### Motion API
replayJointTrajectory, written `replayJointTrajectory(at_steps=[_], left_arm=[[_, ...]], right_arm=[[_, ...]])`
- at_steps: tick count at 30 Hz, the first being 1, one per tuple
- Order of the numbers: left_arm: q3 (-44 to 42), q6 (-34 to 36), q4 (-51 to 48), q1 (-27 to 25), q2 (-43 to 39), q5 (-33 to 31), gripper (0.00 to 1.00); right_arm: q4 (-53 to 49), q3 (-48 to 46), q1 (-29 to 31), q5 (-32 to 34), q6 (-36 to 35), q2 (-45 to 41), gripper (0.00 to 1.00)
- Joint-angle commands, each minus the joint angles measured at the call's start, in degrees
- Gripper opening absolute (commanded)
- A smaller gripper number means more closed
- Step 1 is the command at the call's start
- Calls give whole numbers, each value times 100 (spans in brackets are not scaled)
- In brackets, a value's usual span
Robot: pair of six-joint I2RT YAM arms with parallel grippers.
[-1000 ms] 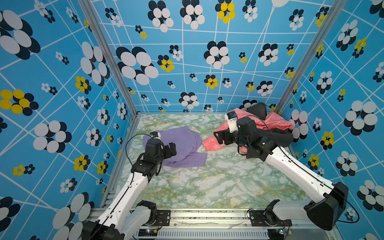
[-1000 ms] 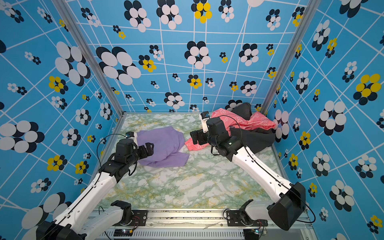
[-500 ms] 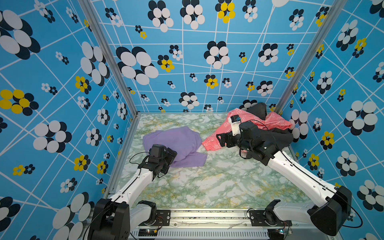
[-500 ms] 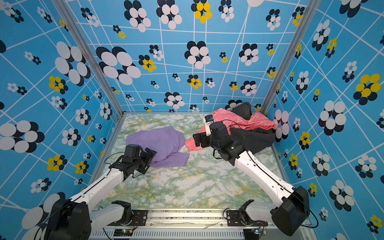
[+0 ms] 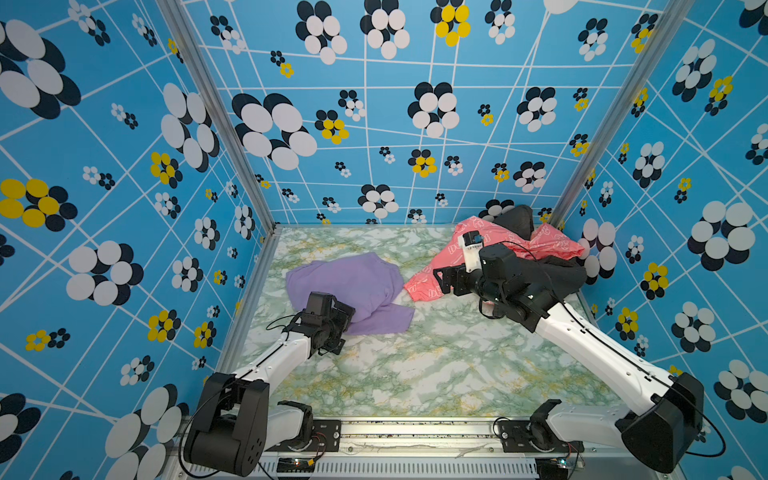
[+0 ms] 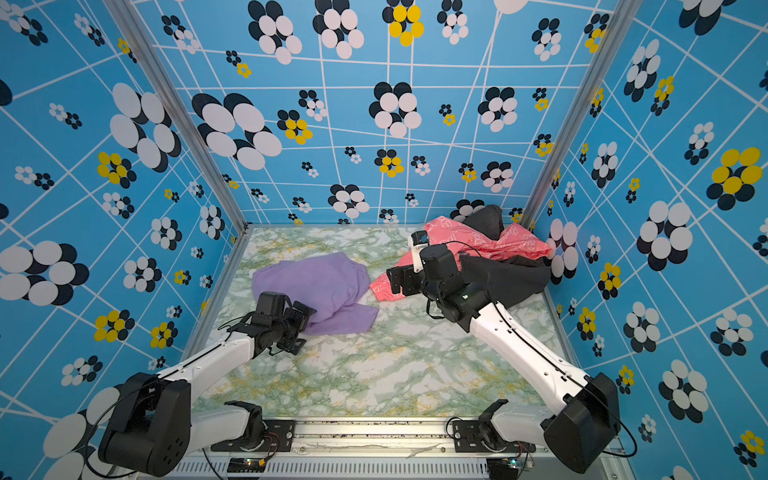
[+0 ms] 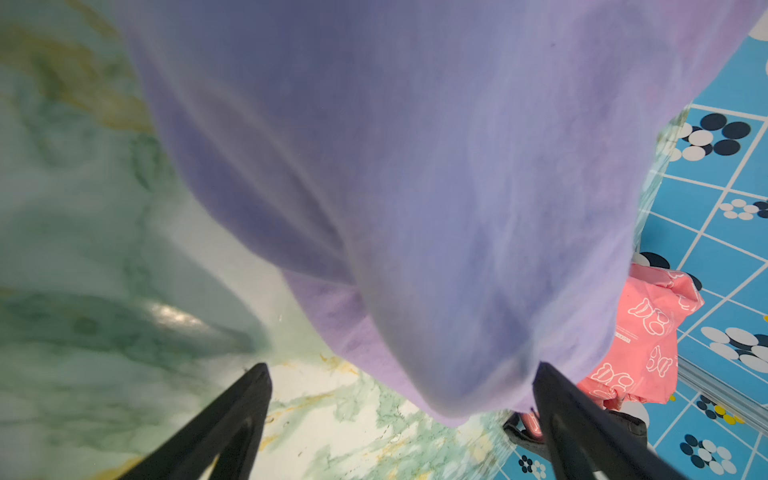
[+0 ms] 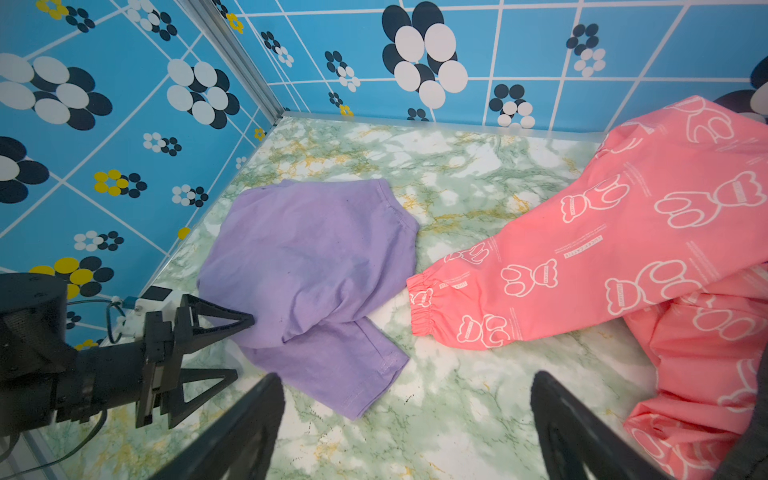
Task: Pick out a specific cloth from the pile
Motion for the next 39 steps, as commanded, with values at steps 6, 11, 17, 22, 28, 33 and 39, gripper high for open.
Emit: replayJointTrajectory(at_steps=[6,11,17,22,28,33,39], left_arm=[[-145,-83,446,42,317,18,81],[-152,-58,613,51,445,-105,59],[-118,27,788,61,624,-176,44],[-113,51,906,58,763,-195,25],[-99,102,1034,70,819,-267,4],[132,347,1034,236,743,-262,0],[1559,1328,402,653,742,-294,0]], right_arm=[[168,-113,-49,-59,136,-118,95],[170,-138,-60,-50,125,-145,95],[159,-208,-85,-33,101,-205,95],[168,-271,-106,-24,97,-241,95],[187,-319,-130,-19,82,-259,95],[192,-328,-159,-19,69,-257,95],[170,-295,-194,-2,-7,-242,95]])
